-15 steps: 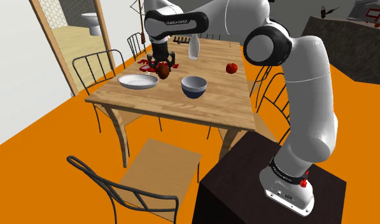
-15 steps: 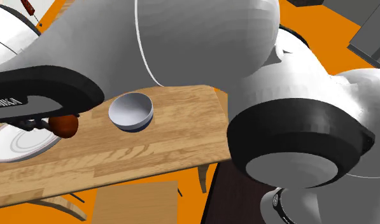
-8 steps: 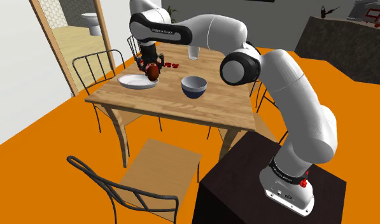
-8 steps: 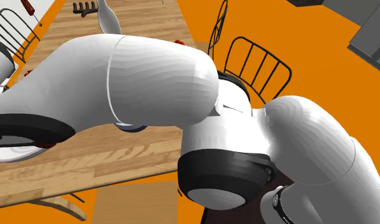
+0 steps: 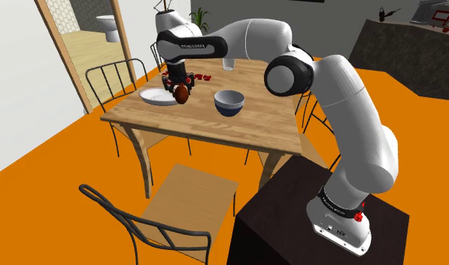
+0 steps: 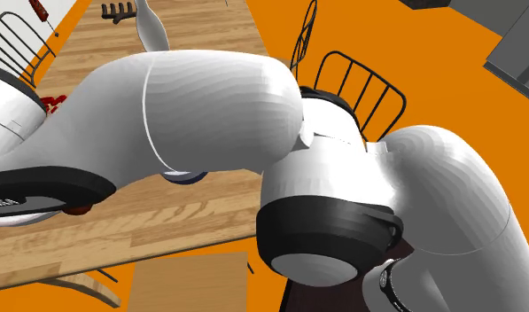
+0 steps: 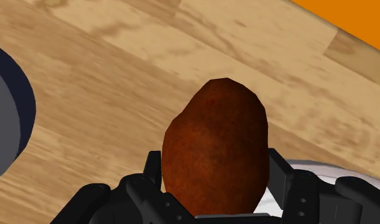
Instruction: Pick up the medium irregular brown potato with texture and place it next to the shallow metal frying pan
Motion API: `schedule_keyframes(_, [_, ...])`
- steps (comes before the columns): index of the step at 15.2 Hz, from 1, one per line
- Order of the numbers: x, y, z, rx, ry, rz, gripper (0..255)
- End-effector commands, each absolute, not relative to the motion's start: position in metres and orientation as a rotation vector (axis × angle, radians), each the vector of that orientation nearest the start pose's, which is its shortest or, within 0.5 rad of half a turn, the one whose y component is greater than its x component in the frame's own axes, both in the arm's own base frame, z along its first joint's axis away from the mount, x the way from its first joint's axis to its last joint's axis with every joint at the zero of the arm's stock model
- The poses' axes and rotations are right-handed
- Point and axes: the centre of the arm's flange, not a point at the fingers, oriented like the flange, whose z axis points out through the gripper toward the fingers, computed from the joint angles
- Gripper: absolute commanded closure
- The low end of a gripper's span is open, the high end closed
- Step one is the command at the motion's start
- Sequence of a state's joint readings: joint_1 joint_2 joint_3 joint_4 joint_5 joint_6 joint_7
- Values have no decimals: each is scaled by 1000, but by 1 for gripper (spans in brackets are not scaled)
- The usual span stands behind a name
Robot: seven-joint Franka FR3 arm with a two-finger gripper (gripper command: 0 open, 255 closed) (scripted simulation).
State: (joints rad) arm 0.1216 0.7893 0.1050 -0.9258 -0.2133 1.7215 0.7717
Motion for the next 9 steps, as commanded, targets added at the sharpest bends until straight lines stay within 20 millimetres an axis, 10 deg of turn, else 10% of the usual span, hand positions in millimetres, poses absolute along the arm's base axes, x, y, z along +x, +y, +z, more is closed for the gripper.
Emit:
schedule_keyframes(1, [754,123,407,-3135,877,-119,255])
schedule_keyframes(9, [754,123,365,-3135,877,-119,255])
